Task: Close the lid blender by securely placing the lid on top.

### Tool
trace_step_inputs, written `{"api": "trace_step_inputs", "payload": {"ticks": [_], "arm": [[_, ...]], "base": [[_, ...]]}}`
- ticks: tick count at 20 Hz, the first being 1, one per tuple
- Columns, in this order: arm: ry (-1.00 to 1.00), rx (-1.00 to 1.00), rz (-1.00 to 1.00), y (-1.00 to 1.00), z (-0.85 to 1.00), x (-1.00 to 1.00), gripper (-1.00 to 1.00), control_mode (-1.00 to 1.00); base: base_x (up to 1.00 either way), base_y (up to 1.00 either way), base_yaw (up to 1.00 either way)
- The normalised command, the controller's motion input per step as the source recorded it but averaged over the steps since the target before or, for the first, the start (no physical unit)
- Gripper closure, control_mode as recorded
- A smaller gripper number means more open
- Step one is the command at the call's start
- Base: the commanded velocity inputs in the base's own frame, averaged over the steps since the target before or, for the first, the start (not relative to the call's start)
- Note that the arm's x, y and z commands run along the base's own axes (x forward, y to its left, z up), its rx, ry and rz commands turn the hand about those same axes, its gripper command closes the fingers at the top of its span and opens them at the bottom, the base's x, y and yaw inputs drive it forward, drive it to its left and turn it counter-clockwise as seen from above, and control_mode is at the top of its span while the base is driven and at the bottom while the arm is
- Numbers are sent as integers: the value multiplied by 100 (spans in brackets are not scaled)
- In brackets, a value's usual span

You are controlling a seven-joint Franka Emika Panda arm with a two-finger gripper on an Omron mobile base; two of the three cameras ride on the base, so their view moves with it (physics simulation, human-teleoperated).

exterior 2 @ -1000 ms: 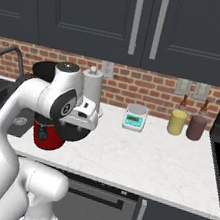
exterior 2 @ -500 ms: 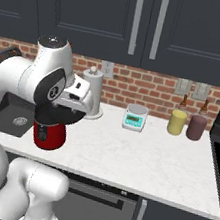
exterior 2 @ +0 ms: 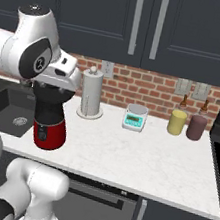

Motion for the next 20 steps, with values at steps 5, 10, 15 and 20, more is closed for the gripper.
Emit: {"api": "trace_step_inputs", "payload": {"ticks": [5,10,15,20], "arm": [[0,0,0,49,10,6,100,-100],[3,0,0,42,0,18,100,-100],[2,0,0,25,0,35,100,-100],[4,0,0,23,0,43,100,-100]], "base": [[0,0,0],[0,0,0],[0,0,0],[0,0,0]]}}
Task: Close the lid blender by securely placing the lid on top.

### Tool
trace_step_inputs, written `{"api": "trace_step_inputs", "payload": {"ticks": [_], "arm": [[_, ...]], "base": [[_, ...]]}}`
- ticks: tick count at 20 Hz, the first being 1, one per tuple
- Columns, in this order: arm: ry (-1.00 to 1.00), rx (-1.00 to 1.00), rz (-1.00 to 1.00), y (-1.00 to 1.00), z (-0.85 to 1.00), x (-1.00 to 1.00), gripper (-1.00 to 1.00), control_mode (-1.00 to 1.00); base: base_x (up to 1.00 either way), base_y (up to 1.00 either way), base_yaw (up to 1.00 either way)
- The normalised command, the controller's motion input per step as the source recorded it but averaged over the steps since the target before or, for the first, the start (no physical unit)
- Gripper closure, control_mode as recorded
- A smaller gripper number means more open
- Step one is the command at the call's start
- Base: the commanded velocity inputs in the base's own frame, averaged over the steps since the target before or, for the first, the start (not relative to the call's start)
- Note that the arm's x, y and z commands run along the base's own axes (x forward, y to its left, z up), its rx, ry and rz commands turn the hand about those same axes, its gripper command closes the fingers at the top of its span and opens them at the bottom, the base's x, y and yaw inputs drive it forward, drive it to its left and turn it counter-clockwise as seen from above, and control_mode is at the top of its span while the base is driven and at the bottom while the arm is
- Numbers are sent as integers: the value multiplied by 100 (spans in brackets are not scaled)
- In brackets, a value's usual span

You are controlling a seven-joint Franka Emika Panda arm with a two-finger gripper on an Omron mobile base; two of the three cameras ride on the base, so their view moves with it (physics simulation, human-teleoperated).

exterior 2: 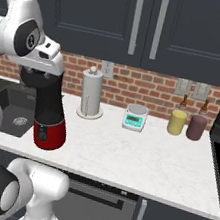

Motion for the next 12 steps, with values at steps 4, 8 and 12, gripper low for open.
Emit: {"api": "trace_step_inputs", "payload": {"ticks": [4,8,12], "arm": [[5,0,0,25,0,39,100,-100],[3,0,0,24,0,37,100,-100],[1,0,0,13,0,33,100,-100]], "base": [[0,0,0],[0,0,0],[0,0,0]]}}
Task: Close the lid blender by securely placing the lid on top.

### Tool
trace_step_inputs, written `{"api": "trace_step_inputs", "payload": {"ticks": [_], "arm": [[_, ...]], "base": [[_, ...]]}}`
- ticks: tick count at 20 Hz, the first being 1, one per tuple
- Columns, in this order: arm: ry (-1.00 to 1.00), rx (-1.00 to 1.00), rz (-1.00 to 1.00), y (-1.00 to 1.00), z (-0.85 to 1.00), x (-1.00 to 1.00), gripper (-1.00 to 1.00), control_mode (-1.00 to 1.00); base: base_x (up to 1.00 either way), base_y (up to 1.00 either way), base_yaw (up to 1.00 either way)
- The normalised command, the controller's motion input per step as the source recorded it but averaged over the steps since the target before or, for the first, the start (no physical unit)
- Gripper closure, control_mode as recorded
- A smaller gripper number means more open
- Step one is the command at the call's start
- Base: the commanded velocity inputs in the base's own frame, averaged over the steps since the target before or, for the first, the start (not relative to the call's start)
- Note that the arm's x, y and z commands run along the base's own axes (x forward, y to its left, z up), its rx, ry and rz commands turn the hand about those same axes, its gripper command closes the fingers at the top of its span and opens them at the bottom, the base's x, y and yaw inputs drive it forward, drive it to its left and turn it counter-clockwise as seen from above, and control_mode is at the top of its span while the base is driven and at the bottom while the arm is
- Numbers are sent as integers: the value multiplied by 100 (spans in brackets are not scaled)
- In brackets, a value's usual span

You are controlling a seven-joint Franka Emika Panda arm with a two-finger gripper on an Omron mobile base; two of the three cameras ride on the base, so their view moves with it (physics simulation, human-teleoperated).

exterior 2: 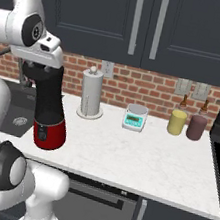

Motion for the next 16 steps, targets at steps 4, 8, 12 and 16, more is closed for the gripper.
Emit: {"api": "trace_step_inputs", "payload": {"ticks": [4,8,12,16], "arm": [[0,0,0,0,-4,23,100,-100],[0,0,0,0,-13,21,100,-100],[0,0,0,0,-19,22,100,-100],[0,0,0,0,-18,24,100,-100]], "base": [[0,0,0],[0,0,0],[0,0,0],[0,0,0]]}}
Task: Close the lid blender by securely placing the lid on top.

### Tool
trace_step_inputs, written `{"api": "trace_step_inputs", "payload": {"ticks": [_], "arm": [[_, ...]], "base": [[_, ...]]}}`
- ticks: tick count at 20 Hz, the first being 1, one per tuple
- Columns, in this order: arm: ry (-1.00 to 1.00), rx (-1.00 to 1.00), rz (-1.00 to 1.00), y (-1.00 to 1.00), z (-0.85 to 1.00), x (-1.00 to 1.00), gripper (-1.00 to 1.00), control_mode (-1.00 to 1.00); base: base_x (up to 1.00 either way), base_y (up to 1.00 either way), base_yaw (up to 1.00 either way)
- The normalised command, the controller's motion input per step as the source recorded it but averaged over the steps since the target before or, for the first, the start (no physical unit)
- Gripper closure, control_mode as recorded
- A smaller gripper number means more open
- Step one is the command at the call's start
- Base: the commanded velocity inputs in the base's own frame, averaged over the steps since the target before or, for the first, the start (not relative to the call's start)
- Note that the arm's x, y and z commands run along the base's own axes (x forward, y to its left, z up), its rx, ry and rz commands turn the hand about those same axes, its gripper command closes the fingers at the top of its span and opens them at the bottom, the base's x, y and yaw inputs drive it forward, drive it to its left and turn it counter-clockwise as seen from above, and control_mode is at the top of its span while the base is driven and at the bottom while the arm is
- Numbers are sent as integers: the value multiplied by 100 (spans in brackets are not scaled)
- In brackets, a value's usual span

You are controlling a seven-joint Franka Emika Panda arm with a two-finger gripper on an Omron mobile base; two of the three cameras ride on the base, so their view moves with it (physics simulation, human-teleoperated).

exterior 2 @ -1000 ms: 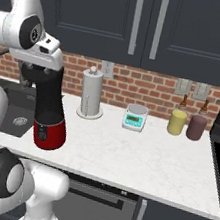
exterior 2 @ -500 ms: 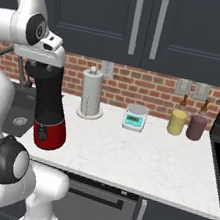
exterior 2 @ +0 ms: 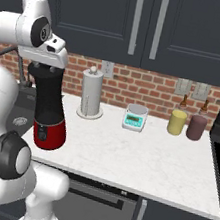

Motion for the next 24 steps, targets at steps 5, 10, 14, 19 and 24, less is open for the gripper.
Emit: {"api": "trace_step_inputs", "payload": {"ticks": [5,10,14,19,24], "arm": [[0,0,0,4,-13,28,100,-100],[0,0,0,14,-12,26,100,-100],[0,0,0,18,-15,24,100,-100],[0,0,0,14,-16,24,100,-100],[0,0,0,1,-12,22,100,-100]], "base": [[0,0,0],[0,0,0],[0,0,0],[0,0,0],[0,0,0]]}}
